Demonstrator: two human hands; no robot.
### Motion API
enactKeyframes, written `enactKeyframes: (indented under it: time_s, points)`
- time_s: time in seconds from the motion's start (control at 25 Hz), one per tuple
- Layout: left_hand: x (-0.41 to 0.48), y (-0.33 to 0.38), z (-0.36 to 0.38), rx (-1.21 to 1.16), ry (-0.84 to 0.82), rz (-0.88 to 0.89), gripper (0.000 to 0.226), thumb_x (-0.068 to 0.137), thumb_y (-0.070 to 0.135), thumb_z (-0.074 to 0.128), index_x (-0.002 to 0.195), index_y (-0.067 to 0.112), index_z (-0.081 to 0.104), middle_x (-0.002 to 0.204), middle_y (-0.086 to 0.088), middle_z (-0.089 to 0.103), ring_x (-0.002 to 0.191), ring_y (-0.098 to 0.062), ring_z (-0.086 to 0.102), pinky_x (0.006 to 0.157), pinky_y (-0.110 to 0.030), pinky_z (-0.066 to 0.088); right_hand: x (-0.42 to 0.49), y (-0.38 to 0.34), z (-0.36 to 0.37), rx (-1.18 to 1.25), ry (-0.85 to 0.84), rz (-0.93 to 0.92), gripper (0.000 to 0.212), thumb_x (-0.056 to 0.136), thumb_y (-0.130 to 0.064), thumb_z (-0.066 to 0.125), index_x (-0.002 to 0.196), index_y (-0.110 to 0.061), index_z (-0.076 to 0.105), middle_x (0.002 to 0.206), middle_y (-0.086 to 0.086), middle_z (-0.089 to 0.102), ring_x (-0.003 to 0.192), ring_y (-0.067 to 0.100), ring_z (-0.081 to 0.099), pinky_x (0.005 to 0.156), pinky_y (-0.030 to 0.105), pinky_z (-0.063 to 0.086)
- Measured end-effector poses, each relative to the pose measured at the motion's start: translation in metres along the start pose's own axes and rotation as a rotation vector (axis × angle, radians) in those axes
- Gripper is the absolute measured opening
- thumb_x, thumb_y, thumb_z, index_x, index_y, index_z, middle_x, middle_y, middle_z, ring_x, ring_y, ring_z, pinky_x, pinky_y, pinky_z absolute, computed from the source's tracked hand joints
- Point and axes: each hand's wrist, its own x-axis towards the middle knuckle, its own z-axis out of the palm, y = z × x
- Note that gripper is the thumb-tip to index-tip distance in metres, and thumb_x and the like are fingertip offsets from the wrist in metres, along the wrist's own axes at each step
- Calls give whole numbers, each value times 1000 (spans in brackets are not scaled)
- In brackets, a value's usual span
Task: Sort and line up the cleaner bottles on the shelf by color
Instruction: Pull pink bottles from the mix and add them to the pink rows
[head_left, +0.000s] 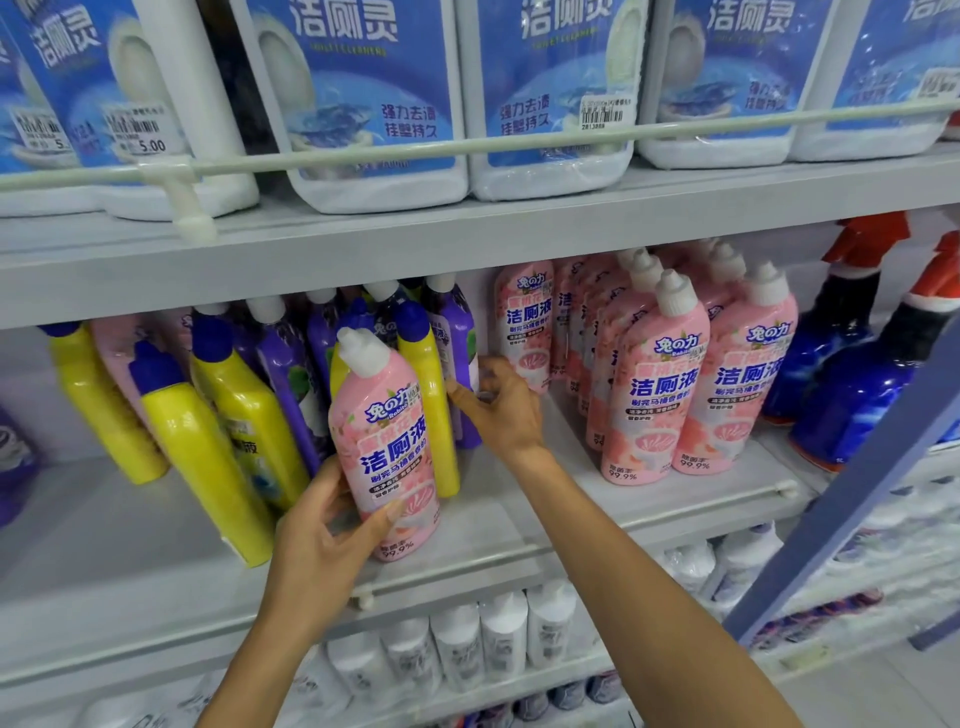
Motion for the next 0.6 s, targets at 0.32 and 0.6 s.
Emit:
enactKeyframes:
  time_s: [0.32, 0.6]
  points:
    - [-1, -4, -17, -21, 10, -3, 56, 85, 0, 78, 136, 14, 61, 124, 4, 76, 114, -14, 73, 89, -23, 61, -5, -5, 11, -20, 22, 23, 51, 76, -50, 86, 115, -26, 65, 92, -8, 67, 91, 20, 72, 82, 40, 60]
    - [-4, -5, -20, -4, 23, -8, 53, 86, -2, 78, 132, 20, 64, 120, 6, 77, 111, -13, 74, 88, -25, 61, -15, -1, 17, 72, 0, 1, 50, 78, -40, 86, 121, -26, 65, 97, -8, 70, 89, 16, 73, 83, 42, 62]
